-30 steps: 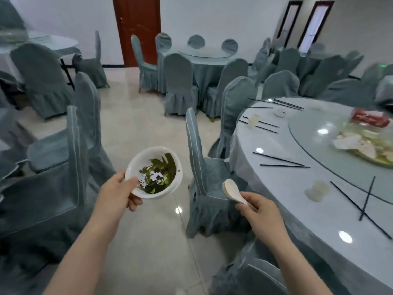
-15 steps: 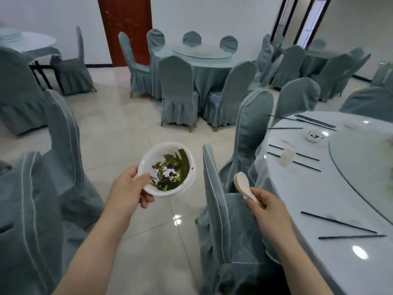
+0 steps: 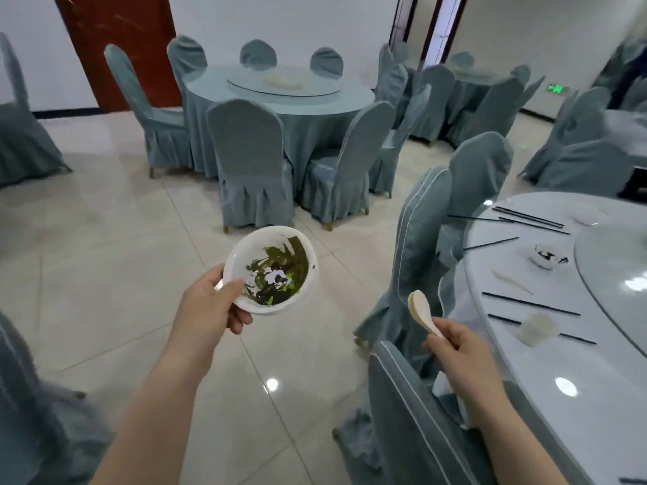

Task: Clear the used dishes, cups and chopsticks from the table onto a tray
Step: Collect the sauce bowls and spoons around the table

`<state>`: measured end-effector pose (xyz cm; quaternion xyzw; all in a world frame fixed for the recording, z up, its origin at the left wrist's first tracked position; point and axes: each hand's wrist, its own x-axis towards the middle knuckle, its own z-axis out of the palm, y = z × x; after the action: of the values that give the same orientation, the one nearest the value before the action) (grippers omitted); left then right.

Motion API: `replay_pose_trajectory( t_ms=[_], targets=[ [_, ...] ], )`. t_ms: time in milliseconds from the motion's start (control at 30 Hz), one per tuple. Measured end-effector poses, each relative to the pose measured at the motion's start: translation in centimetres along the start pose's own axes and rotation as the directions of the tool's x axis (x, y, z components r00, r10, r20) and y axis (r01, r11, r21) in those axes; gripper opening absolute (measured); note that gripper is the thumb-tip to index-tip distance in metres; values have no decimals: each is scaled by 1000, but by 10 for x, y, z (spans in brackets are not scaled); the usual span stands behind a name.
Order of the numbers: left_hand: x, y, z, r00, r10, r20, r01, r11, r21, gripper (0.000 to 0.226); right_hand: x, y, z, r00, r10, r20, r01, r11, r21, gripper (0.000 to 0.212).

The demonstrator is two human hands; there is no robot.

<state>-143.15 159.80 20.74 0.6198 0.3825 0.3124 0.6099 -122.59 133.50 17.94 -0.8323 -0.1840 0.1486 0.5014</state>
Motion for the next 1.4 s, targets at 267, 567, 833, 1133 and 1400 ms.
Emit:
replay_pose_trajectory(
  t_ms=[267, 567, 833, 1133, 1400],
  targets=[
    [205, 21, 52, 992, 37, 121, -41, 999, 30, 23, 169, 3, 48, 986, 145, -85, -149, 988, -40, 17],
    [396, 60, 177, 897, 46, 439, -70, 997, 40, 26, 321, -5, 63, 919, 297, -261, -327, 942, -79, 15],
    [502, 80, 318, 671, 56, 740, -131, 990, 45, 24, 375, -11, 52, 744, 402, -534, -481, 877, -11, 15],
    [499, 77, 468, 358, -52, 932, -167, 979, 118, 22, 379, 17, 22, 513, 578, -635, -556, 787, 267, 17],
    [476, 51, 621, 248, -103, 963, -189, 970, 152, 24, 411, 105, -72, 377, 640, -669, -596, 721, 354, 15]
  ],
)
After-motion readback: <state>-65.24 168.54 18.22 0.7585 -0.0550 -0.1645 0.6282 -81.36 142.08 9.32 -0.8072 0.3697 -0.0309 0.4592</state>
